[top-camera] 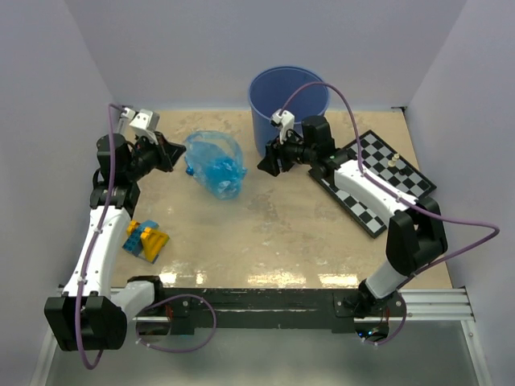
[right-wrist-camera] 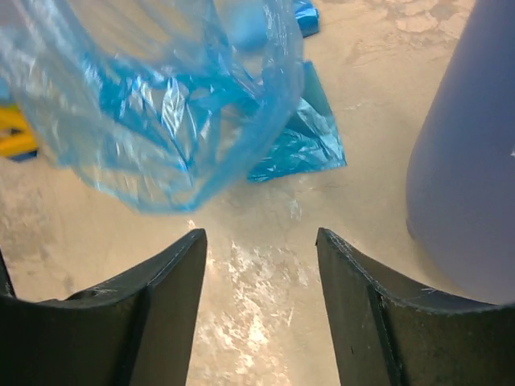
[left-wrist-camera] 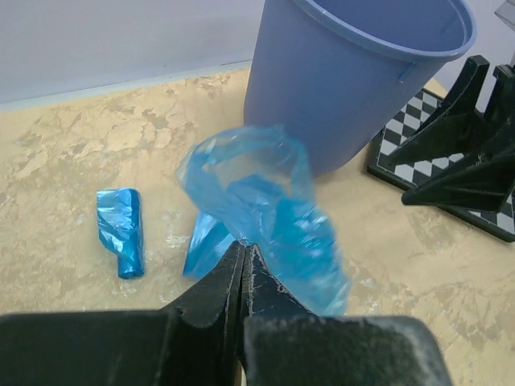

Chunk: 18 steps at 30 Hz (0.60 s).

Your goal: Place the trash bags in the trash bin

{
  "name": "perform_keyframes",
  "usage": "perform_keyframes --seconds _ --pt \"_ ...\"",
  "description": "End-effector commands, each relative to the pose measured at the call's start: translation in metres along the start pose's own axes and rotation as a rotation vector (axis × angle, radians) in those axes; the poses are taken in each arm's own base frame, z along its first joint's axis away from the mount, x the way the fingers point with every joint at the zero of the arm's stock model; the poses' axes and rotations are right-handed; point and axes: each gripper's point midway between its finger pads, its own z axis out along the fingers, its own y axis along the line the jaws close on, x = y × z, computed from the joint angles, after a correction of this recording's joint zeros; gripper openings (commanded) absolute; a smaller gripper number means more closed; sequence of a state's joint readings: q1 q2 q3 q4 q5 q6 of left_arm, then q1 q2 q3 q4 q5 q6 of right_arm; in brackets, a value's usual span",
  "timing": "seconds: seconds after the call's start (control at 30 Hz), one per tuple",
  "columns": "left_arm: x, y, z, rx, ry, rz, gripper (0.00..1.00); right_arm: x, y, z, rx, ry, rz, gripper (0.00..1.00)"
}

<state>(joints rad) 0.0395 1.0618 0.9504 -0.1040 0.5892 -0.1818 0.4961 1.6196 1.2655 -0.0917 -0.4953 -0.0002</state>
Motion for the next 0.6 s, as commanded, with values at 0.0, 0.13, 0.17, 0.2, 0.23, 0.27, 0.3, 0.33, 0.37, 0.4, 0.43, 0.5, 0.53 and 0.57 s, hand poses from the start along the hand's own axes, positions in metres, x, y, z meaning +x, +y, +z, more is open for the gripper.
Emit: perform_keyframes --seconds 0.0,0.13,0.17,0.2,0.23,0.27,0.3,0.33,0.37,0.4,0.43,0.5,0.53,0.57 --pt "-0.007 0.002 -0.006 -0.047 -0.025 -0.097 0.00 -0.020 0.033 -0.022 -0.105 -0.038 -0.312 0.60" --pt "-0.037 0.007 -0.003 -0.096 -0.090 -0.255 0.00 0.009 0.083 -0.019 -0.175 0.031 -0.631 0.58" --pt "-0.048 0.011 -0.002 -0.124 -0.115 -0.292 0.00 0.007 0.090 -0.018 -0.174 0.005 -0.651 0.59" --pt "-0.057 0.017 -0.001 -0.158 -0.130 -0.330 0.00 0.008 0.093 -0.015 -0.159 -0.015 -0.646 0.59" --pt "-0.068 0.023 0.000 -0.197 -0.155 -0.364 0.00 0.002 0.097 -0.014 -0.140 -0.046 -0.620 0.61" --pt "-0.077 0.030 0.000 -0.238 -0.173 -0.402 0.00 -0.006 0.101 -0.012 -0.135 -0.084 -0.594 0.61" --pt "-0.086 0.034 0.000 -0.261 -0.193 -0.442 0.00 -0.021 0.105 -0.011 -0.118 -0.139 -0.575 0.63" --pt "-0.099 0.036 -0.001 -0.276 -0.226 -0.469 0.00 -0.031 0.110 -0.008 -0.104 -0.178 -0.546 0.65" --pt "-0.105 0.041 0.000 -0.299 -0.243 -0.501 0.00 -0.043 0.115 -0.005 -0.086 -0.226 -0.537 0.67" --pt "-0.115 0.042 0.000 -0.313 -0.265 -0.539 0.00 -0.051 0.120 -0.001 -0.068 -0.256 -0.534 0.70" --pt "-0.121 0.046 0.001 -0.333 -0.276 -0.573 0.00 -0.060 0.127 0.003 -0.051 -0.294 -0.546 0.73" --pt "-0.141 0.045 0.003 -0.328 -0.304 -0.596 0.00 -0.073 0.135 0.014 0.040 -0.354 -0.568 0.79" --pt "-0.147 0.045 0.004 -0.326 -0.312 -0.596 0.00 -0.081 0.136 0.018 0.080 -0.381 -0.596 0.82" --pt "-0.154 0.046 0.004 -0.327 -0.322 -0.599 0.00 -0.090 0.134 0.020 0.132 -0.407 -0.605 0.82"
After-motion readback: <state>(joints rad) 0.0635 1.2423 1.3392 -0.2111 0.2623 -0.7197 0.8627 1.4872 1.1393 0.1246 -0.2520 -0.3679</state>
